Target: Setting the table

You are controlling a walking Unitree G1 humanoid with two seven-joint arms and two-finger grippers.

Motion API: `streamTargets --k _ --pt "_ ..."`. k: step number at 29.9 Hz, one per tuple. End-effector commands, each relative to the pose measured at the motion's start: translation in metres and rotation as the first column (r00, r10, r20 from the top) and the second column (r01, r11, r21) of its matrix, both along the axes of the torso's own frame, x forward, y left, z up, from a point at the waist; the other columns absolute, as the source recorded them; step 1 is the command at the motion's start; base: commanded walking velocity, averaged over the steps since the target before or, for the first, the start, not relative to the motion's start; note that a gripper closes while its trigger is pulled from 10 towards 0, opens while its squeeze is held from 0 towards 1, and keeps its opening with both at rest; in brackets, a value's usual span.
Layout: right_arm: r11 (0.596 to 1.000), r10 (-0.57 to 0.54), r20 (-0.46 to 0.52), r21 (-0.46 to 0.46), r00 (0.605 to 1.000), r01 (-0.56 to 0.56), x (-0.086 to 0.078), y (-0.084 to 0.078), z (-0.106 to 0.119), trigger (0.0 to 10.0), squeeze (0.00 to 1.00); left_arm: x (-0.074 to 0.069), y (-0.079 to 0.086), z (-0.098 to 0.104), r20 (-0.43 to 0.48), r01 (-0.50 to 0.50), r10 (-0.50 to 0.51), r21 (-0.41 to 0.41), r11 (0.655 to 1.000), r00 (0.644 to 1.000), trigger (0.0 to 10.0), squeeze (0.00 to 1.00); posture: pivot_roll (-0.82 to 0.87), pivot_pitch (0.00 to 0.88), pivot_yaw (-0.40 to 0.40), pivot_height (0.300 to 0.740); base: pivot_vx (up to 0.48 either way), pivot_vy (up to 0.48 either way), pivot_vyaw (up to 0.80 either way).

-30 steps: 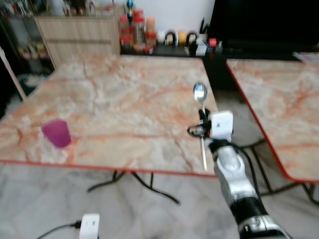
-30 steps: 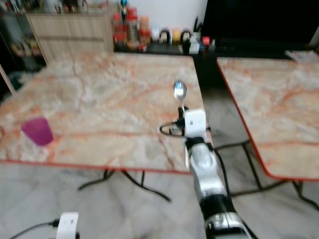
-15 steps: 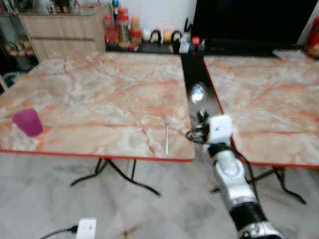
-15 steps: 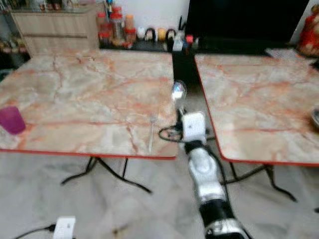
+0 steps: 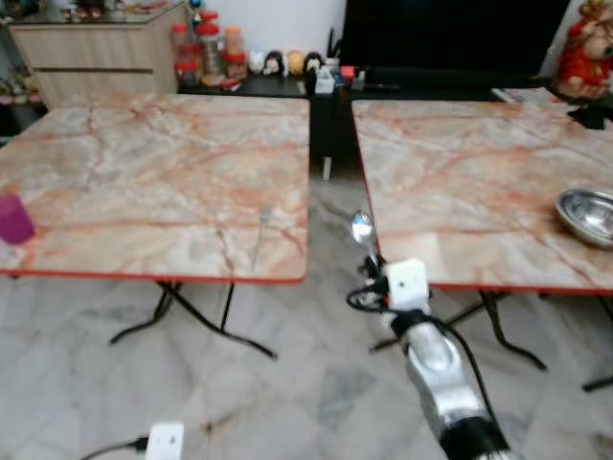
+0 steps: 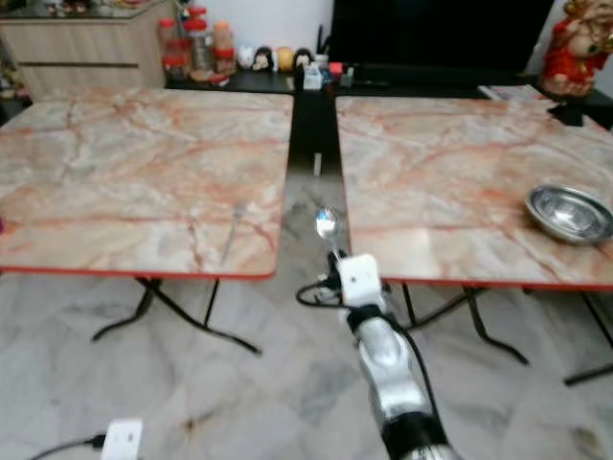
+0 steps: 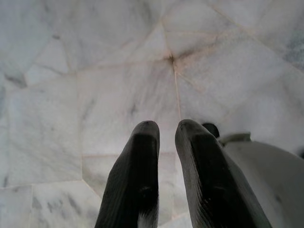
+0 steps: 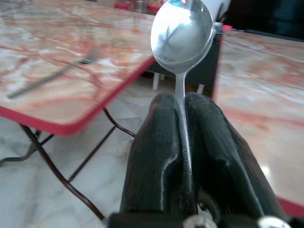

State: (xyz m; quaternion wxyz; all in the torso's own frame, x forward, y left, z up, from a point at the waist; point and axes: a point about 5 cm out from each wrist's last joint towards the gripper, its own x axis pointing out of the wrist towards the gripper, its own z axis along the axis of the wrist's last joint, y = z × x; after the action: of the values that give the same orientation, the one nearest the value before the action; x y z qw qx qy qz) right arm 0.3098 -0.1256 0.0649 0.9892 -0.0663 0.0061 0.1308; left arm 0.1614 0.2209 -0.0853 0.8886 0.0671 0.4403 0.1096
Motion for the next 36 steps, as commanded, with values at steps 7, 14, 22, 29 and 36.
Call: streamTargets --k 7,14,22,29,36 --pt "0.997 -0.048 -0.192 -0.071 0.980 0.035 -0.022 -0.022 -0.046 10.0 0.00 0.000 -0.008 -0.002 -0.004 0.009 -0.009 -0.024 1.000 1.000 10.0 0.00 0.00 0.000 -0.005 0.732 0.000 -0.321 0.00" --pt "0.994 -0.098 -0.305 -0.073 0.947 0.079 -0.033 -0.032 -0.067 10.0 0.00 0.000 -0.008 -0.002 -0.004 0.011 -0.011 -0.024 1.000 1.000 10.0 0.00 0.00 0.000 0.002 0.732 0.000 -0.271 0.00" --pt "0.975 -0.212 -0.512 -0.060 0.832 0.212 -0.056 -0.050 -0.098 10.0 0.00 0.000 -0.011 -0.002 0.014 -0.001 0.002 -0.069 0.998 1.000 10.0 0.00 0.00 0.000 0.007 0.732 0.000 0.000 0.00" --pt "0.970 -0.235 -0.683 -0.119 0.691 0.212 -0.095 -0.055 -0.130 10.0 0.00 0.002 -0.012 -0.002 0.011 0.004 -0.003 -0.060 0.998 1.000 10.0 0.00 0.01 0.000 0.004 0.732 0.204 0.000 0.00" --pt "0.961 -0.260 -0.726 -0.131 0.637 0.243 -0.113 -0.055 -0.141 10.0 0.00 0.005 -0.011 0.000 0.018 -0.001 0.002 -0.061 0.998 1.000 10.0 0.00 0.01 0.000 0.004 0.732 0.472 0.000 0.00"
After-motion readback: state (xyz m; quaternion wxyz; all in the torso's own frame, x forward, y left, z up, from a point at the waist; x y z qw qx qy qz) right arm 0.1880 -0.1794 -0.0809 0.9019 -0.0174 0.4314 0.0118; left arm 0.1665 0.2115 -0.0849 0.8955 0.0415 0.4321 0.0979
